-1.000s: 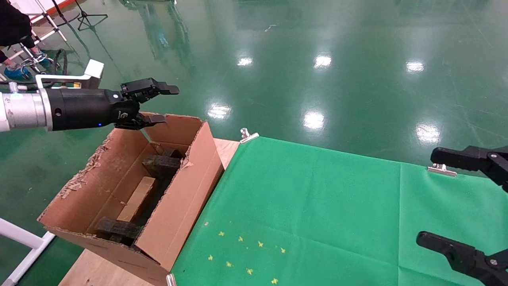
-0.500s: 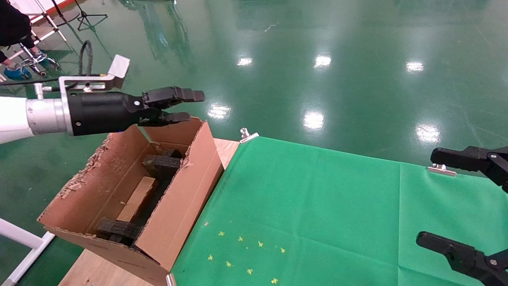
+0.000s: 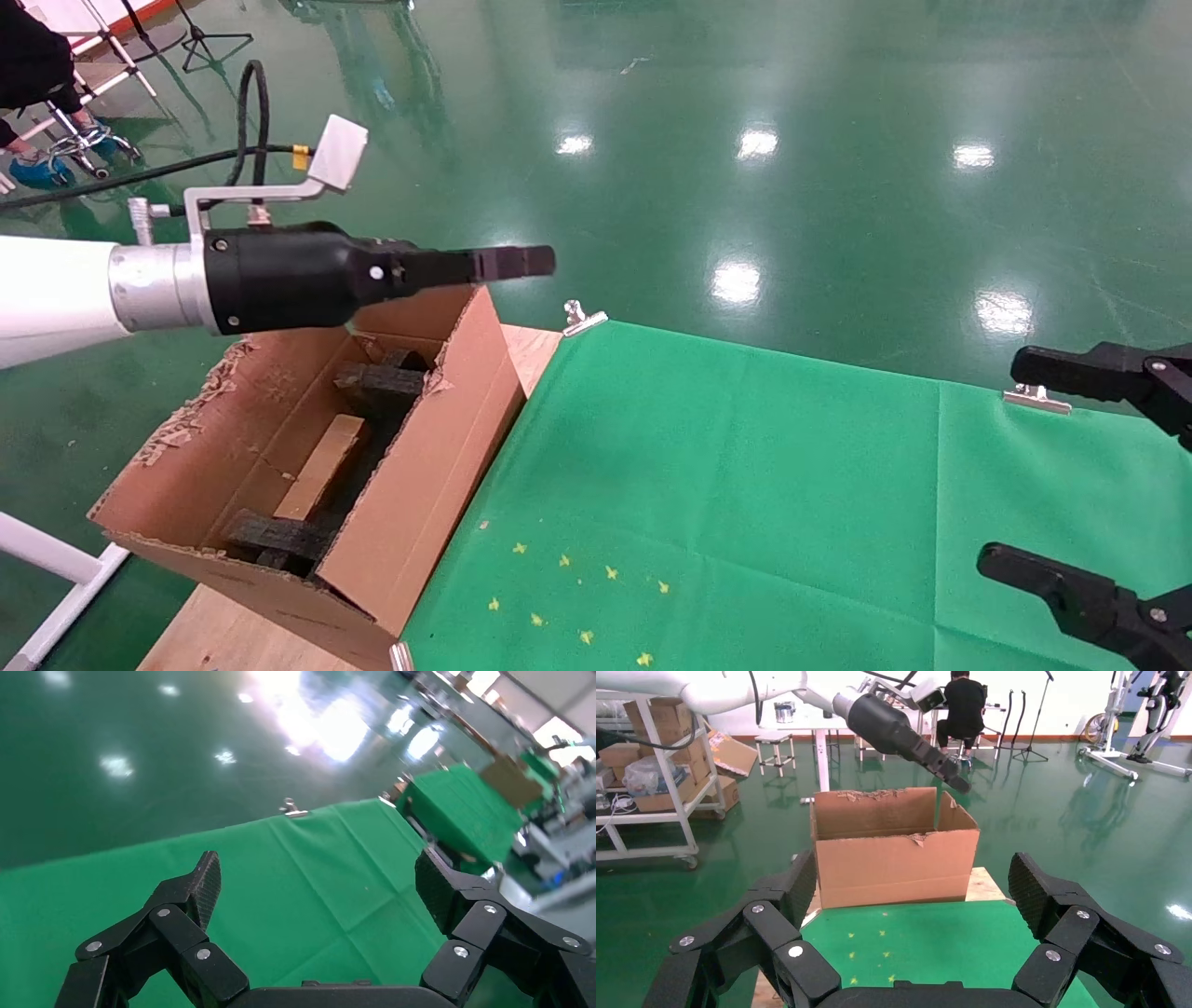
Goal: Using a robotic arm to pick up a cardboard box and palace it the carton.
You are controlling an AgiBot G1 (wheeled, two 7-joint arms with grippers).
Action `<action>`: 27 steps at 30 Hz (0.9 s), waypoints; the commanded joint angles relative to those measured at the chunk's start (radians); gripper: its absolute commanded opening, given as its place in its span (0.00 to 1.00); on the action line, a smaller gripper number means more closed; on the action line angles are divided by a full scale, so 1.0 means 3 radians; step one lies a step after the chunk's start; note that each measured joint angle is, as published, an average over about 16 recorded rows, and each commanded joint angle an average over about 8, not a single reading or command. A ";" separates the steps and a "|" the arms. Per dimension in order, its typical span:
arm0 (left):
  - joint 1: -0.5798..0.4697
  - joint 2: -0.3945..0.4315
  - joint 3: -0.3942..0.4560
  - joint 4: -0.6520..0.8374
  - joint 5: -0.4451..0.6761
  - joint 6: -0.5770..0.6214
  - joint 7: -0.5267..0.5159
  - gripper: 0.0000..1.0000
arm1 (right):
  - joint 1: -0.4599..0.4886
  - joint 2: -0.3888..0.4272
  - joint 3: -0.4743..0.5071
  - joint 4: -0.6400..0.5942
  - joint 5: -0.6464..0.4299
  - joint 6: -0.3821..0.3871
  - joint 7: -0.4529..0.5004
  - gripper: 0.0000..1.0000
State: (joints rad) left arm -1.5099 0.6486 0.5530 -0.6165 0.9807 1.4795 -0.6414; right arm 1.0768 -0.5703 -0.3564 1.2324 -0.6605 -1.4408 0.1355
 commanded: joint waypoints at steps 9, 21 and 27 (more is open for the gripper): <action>0.0460 -0.0040 -0.0289 -0.0706 -0.0265 0.0017 0.0480 1.00 | 0.0000 0.0000 0.0000 0.0000 0.0000 0.0000 0.0000 1.00; 0.1009 -0.0087 -0.0634 -0.1547 -0.0580 0.0037 0.1051 1.00 | 0.0000 0.0000 0.0000 0.0000 0.0000 0.0000 0.0000 1.00; 0.1288 -0.0111 -0.0808 -0.1974 -0.0740 0.0048 0.1342 1.00 | 0.0000 0.0000 0.0000 0.0000 0.0000 0.0000 0.0000 1.00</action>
State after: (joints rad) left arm -1.1300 0.6160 0.3145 -1.1993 0.7624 1.4937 -0.2462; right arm 1.0767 -0.5702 -0.3564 1.2324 -0.6604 -1.4407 0.1354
